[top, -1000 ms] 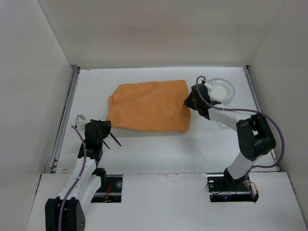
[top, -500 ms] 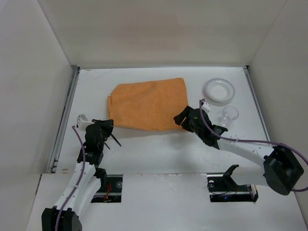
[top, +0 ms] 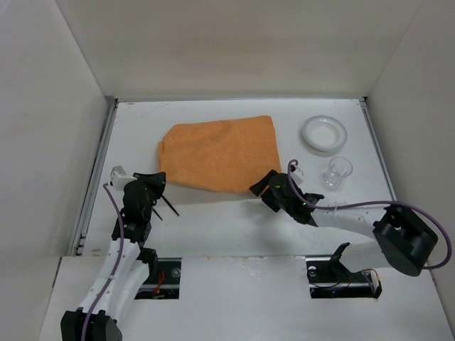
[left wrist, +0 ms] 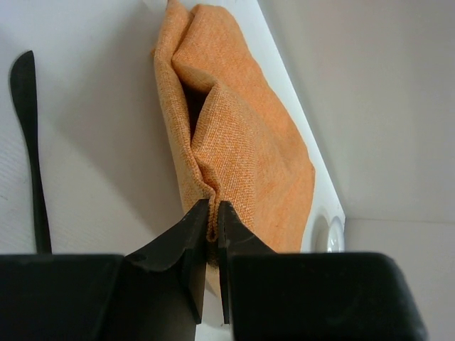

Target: Set the dinner table for one person

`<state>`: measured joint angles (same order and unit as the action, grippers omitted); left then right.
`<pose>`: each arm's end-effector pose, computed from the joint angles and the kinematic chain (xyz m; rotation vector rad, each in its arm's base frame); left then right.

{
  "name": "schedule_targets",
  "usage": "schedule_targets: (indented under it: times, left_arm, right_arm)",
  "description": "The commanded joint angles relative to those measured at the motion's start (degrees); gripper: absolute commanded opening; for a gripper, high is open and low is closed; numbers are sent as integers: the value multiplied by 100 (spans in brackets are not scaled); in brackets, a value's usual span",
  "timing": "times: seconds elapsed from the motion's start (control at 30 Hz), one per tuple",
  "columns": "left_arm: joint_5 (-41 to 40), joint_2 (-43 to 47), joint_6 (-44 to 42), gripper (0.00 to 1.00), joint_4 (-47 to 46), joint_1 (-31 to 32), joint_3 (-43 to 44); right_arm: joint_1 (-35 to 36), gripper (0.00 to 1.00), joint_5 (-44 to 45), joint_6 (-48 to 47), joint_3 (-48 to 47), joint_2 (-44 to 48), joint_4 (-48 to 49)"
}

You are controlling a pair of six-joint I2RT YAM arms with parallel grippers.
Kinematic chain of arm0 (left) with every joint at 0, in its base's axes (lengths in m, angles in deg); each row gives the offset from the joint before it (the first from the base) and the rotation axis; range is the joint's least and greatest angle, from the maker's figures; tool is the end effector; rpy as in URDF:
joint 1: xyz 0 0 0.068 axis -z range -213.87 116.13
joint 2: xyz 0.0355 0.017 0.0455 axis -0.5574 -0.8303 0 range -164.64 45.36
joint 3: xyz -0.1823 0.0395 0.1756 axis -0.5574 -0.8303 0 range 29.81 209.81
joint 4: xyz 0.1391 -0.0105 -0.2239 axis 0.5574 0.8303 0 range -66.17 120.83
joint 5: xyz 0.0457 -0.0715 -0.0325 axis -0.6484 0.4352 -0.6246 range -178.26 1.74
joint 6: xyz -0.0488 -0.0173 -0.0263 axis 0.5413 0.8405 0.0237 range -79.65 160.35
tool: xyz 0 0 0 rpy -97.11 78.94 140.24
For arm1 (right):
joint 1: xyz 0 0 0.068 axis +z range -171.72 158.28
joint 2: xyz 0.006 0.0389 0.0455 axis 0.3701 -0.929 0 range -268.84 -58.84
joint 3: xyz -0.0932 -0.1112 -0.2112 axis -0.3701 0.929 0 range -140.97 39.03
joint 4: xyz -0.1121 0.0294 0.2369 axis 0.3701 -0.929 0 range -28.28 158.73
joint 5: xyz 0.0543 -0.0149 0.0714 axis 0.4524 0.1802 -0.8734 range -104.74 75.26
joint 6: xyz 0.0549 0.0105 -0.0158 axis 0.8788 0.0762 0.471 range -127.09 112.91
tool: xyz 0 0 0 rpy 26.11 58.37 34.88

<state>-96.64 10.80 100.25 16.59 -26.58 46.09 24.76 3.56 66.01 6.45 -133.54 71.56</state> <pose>0.1829 -0.0173 0.2107 -0.9025 1.5786 -0.7164 0.1929 0.1842 0.1582 0.7081 2.2223 0.7640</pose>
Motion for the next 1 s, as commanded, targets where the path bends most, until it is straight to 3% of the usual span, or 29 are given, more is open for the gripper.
schedule_targets:
  times: [0.0,0.27,0.5,0.57,0.63,0.7,0.83,0.97]
  left_arm:
    - [109,187,83,6,-137,-39,324]
    - [135,424,83,5,162,-101,403]
    - [135,389,66,5,232,-180,315]
    - [126,346,83,4,197,-189,280]
    - [65,249,118,3,136,-197,271]
    - [-66,100,171,1,-92,-232,297]
    - [-715,-811,356,0,-1258,-171,595]
    - [-867,-2454,496,0,-2245,-293,1945]
  right_arm:
    - [67,73,-29,248,-222,-369,673]
    - [-275,72,400,512,-135,-863,1659]
    - [-661,71,631,424,-46,-923,1642]
    - [-741,62,543,363,-178,-1038,1607]
    - [-794,36,525,205,-354,-1073,1572]
    - [-838,19,604,-118,-660,-1030,1336]
    - [-1013,9,753,-1207,-1959,-1082,711]
    - [-1373,7,789,-2692,-4329,-1766,587]
